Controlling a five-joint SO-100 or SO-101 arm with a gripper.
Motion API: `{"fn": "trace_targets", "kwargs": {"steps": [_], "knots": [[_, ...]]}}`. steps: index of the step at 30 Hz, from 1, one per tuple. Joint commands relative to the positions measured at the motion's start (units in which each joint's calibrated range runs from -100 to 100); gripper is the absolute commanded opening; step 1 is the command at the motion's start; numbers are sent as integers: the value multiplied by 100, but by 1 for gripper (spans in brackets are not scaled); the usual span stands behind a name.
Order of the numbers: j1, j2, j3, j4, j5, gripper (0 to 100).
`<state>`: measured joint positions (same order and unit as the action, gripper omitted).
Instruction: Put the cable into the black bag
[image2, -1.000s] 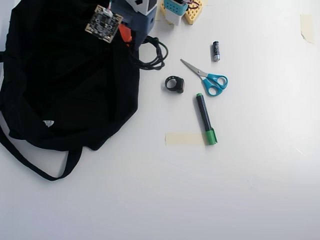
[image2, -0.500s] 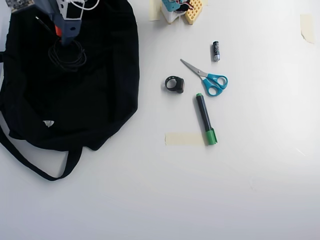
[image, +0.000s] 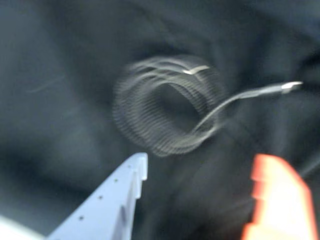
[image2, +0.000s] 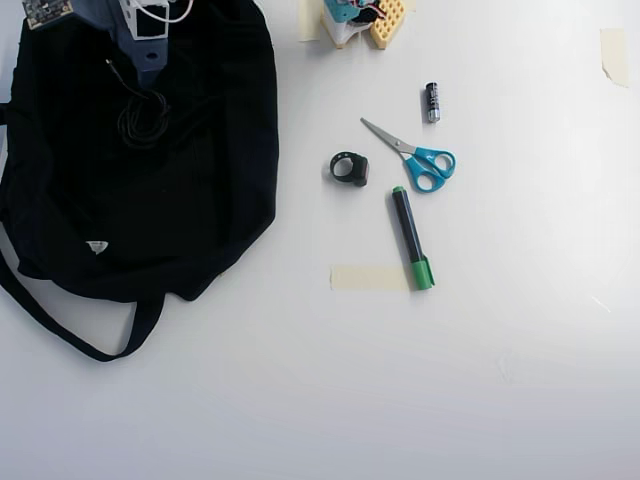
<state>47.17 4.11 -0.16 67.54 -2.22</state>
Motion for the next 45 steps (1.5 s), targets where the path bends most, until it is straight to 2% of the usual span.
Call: {"fn": "trace_targets", "kwargs": {"steps": [1,3,7,9,11,18,27,32,45], "knots": [[-1194,-1399,-119,1075,-29,21],[-2182,-1813,-119,1472,-250,14],[-3939,-2353,-110,1429,-591,3],[-4725,-2511,-11,1463,-1026,2],[-4874,-2668,88,1463,-1099,2],[-5106,-3755,1516,1377,-816,2],[-5428,-5423,3708,671,-785,2],[-5428,-6469,5182,231,-407,2],[-5443,-9324,7805,171,-402,2]]}}
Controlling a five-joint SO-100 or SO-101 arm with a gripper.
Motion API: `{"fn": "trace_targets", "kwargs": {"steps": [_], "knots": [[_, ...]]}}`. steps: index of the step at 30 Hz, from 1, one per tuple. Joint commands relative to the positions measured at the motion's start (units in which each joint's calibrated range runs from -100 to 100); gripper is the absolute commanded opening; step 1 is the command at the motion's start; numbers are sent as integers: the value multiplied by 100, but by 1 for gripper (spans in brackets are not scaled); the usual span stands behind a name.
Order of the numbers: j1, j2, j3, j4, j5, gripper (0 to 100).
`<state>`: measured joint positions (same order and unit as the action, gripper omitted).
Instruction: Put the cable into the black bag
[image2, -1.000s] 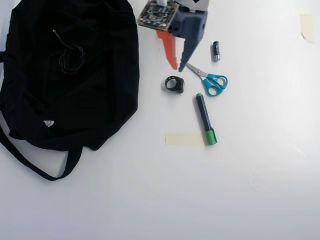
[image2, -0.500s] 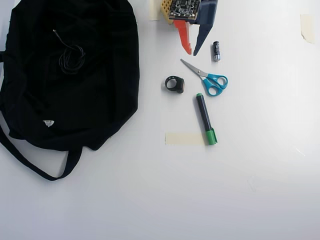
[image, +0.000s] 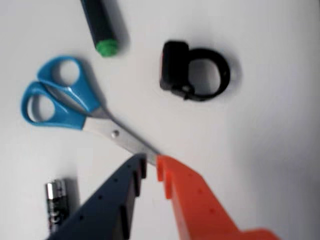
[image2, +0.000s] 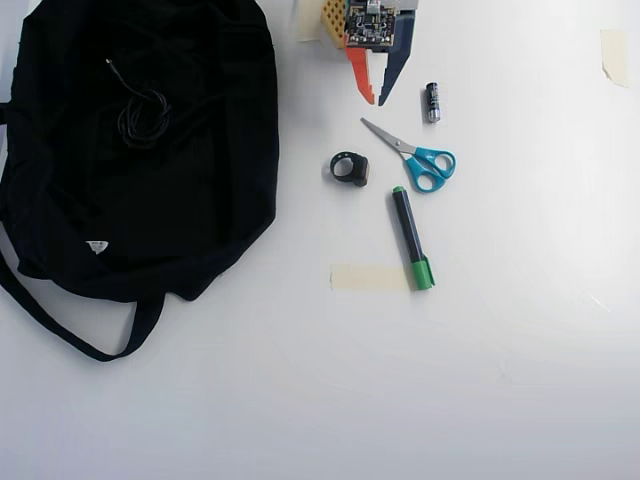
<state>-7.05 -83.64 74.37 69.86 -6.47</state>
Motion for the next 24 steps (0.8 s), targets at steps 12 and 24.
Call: {"fn": "trace_targets", "kwargs": {"steps": [12,24], "knots": [[-230,-1561,1817,198,34,2],[-207,-1569,2482,172,28,2]]}}
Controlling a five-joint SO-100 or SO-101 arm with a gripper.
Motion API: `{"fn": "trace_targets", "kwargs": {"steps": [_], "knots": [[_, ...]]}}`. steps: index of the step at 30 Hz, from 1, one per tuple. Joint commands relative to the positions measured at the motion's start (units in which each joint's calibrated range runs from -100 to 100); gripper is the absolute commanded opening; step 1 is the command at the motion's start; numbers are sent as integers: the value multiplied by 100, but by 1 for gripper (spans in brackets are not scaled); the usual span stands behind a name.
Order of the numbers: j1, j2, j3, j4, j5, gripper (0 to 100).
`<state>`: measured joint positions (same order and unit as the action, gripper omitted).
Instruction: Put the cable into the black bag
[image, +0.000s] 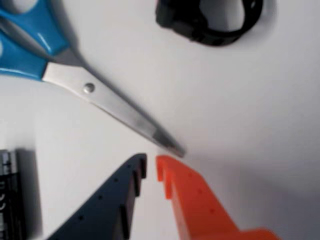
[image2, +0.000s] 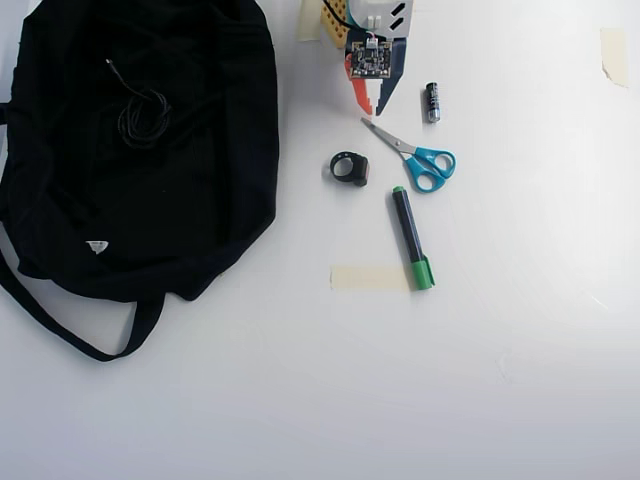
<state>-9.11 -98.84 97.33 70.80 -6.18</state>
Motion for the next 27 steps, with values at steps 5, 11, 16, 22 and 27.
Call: {"fn": "trace_targets", "kwargs": {"steps": [5,11,16,22,27], "knots": [[43,-50,186,77,-6,2],[43,-50,186,69,-6,2],[51,-50,186,69,-6,2],[51,-50,186,69,-6,2],[51,-50,186,69,-6,2]]}}
